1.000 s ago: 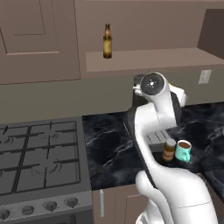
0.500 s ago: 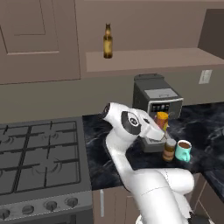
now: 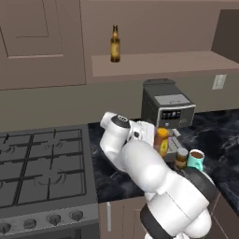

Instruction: Pick the cinnamon and honey bottle from the cabinet and place them next to the mug.

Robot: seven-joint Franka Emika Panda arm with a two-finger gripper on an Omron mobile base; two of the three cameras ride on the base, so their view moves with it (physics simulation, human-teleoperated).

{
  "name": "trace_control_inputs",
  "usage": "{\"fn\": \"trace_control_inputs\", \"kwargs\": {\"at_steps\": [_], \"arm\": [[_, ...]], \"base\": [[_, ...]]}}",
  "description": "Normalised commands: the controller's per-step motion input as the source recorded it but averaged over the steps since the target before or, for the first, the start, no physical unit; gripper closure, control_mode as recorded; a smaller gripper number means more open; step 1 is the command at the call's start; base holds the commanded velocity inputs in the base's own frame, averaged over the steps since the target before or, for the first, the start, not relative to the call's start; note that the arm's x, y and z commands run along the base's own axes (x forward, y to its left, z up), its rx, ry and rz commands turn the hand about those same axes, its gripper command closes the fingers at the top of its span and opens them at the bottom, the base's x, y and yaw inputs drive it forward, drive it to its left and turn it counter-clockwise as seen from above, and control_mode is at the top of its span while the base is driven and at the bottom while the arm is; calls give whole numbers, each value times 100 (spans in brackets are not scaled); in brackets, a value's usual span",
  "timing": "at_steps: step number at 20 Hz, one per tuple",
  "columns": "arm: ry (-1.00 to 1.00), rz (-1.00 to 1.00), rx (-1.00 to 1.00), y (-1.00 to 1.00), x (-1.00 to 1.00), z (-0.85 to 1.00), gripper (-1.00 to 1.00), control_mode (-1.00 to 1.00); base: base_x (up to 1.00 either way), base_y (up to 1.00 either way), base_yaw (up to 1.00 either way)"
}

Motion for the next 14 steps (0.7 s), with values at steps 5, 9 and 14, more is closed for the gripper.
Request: {"fn": "trace_control_inputs", "kwargs": {"at_steps": [5, 9, 14], "arm": [[0, 1, 0, 0, 2, -11, 100, -100], [0, 12, -2, 0, -26, -23, 100, -100], [0, 22, -3, 3, -52, -32, 100, -100]], "base": [[0, 0, 0], [0, 0, 0], [0, 0, 0]]}}
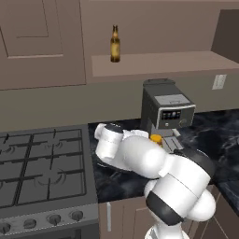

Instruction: Pick the cinnamon and honey bottle from the cabinet and place them next to the mug.

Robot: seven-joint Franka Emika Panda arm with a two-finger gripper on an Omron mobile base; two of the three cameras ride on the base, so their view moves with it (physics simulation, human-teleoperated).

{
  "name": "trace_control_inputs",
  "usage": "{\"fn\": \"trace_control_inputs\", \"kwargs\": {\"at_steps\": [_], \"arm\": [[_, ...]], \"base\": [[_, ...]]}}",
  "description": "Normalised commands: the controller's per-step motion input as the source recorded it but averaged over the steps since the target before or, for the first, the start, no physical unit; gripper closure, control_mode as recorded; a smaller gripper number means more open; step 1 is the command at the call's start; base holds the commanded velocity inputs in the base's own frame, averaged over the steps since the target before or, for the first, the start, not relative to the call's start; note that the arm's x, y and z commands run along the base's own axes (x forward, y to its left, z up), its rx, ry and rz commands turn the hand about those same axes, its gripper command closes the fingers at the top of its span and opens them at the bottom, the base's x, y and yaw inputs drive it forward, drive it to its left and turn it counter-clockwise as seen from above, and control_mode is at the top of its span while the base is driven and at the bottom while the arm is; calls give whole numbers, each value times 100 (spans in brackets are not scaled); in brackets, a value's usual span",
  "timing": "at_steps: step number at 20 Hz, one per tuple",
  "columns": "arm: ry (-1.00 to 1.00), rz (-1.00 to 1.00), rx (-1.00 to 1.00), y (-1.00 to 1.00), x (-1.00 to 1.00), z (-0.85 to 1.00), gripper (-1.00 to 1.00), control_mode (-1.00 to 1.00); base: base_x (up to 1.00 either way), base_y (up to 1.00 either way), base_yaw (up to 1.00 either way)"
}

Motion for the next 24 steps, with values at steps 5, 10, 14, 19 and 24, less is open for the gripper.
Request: {"fn": "trace_control_inputs", "kwargs": {"at_steps": [5, 10, 14, 19, 24], "arm": [[0, 27, -3, 4, -37, -13, 100, -100], [0, 28, -2, -2, -1, -1, 100, -100], [0, 13, 0, -3, 38, 0, 100, -100], [1, 0, 0, 0, 32, -2, 100, -100], [4, -5, 0, 0, 0, -33, 100, -100]], "base": [[0, 0, 0], [0, 0, 0], [0, 0, 0], [0, 0, 0], [0, 0, 0]]}}
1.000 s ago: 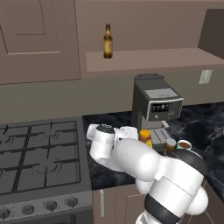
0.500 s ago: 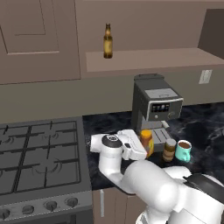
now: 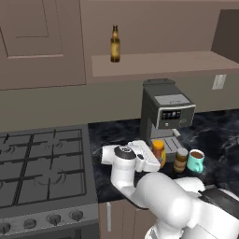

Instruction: Pick the cinnamon and honey bottle from the cabinet and place them next to the mug.

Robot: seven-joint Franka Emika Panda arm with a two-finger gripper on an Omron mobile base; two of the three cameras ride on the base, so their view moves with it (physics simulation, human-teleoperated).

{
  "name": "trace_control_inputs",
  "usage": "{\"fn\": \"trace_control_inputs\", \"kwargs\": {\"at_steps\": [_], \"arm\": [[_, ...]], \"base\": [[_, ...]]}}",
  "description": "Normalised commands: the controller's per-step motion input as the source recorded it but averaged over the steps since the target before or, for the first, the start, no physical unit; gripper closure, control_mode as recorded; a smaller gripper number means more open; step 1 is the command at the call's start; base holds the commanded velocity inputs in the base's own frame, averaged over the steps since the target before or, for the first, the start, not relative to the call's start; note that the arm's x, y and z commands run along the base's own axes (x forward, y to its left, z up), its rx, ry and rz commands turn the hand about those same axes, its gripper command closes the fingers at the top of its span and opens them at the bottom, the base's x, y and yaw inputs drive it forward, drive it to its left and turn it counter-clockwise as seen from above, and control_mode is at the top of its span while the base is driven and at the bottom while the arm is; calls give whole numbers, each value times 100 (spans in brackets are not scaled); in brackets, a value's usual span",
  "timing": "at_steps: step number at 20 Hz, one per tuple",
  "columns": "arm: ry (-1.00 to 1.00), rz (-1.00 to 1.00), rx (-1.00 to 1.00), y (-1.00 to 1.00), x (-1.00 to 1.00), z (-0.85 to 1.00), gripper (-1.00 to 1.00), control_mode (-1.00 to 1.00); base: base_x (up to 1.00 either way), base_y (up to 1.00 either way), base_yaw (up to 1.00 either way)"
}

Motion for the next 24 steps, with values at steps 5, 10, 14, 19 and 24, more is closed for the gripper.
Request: {"fn": "trace_control_inputs", "kwargs": {"at_steps": [5, 10, 14, 19, 24], "arm": [[5, -9, 0, 0, 6, -56, 100, -100], [0, -5, 0, 1, 10, -32, 100, -100], [0, 0, 0, 5, 16, 0, 100, -100], [-2, 0, 0, 0, 4, 0, 100, -100], [0, 0, 0, 0, 0, 0, 100, -100]], "base": [[0, 0, 0], [0, 0, 0], [0, 0, 0], [0, 0, 0], [0, 0, 0]]}}
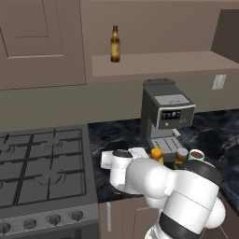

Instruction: Pick the cinnamon and honey bottle from the cabinet and place them next to the mug.

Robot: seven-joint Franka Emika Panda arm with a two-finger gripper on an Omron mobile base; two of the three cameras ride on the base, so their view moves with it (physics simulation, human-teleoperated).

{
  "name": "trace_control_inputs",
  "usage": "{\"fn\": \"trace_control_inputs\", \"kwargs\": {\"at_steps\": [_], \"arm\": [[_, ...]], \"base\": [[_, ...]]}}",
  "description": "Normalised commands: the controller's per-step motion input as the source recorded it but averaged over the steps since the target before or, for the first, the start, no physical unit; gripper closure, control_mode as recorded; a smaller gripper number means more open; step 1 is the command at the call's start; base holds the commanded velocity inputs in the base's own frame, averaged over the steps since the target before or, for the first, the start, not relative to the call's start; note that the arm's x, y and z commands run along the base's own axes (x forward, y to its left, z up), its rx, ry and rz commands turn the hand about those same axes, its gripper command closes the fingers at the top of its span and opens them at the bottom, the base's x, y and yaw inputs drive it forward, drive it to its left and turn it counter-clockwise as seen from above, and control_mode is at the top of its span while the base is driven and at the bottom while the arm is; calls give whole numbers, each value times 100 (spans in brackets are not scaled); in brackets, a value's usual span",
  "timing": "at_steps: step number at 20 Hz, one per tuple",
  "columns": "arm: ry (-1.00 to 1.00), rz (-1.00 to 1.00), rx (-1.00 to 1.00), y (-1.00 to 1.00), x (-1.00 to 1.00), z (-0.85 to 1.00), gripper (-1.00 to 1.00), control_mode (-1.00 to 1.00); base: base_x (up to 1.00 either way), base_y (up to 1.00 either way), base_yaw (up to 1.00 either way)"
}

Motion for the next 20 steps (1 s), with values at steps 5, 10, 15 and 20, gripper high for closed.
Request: {"fn": "trace_control_inputs", "kwargs": {"at_steps": [5, 10, 15, 20], "arm": [[0, 0, 0, -1, 0, 0, 100, -100], [-3, 0, 0, -21, -4, 0, 100, -100], [-5, 0, 2, -35, -21, 0, 100, -100], [-1, 1, 0, -17, 0, 0, 100, -100]], "base": [[0, 0, 0], [0, 0, 0], [0, 0, 0], [0, 0, 0]]}}
